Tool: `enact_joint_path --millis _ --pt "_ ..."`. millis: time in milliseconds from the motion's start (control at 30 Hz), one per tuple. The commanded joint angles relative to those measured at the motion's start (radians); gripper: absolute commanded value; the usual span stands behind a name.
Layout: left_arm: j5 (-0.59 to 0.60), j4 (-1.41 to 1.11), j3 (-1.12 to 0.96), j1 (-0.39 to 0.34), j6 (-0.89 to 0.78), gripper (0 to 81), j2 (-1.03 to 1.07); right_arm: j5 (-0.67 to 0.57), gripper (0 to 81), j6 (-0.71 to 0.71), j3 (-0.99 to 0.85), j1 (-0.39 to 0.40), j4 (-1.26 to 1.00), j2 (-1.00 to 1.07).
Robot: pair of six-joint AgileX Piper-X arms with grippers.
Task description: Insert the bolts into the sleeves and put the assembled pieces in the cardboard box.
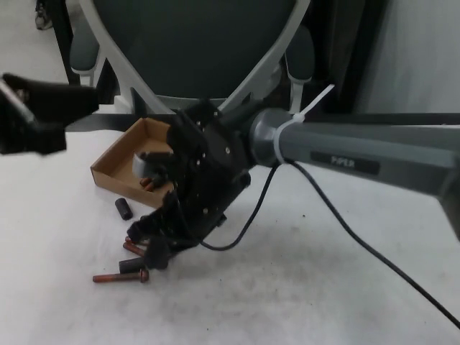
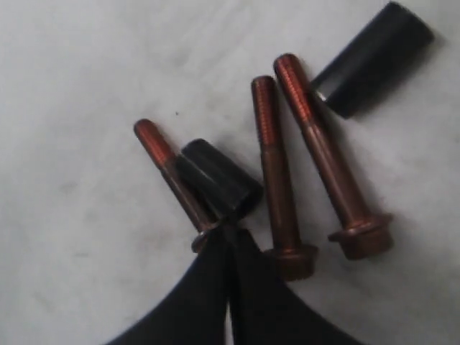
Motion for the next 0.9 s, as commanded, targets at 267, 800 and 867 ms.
enact_joint_path --millis 267,800,867 --pt "0.044 0.058 0.142 -0.004 -0.002 0.8 -0.110 0.195 0.3 -0.039 -0.008 -0.016 0.126 0.020" --pt "0.052 0.053 0.142 -0.004 0.009 0.8 -0.110 0.256 0.3 -0.068 -0.081 -0.070 0.240 -0.001" --pt "0.052 0.053 0.142 -0.004 0.017 0.8 -0.110 0.226 0.3 -0.068 -0.117 -0.064 0.230 -0.001"
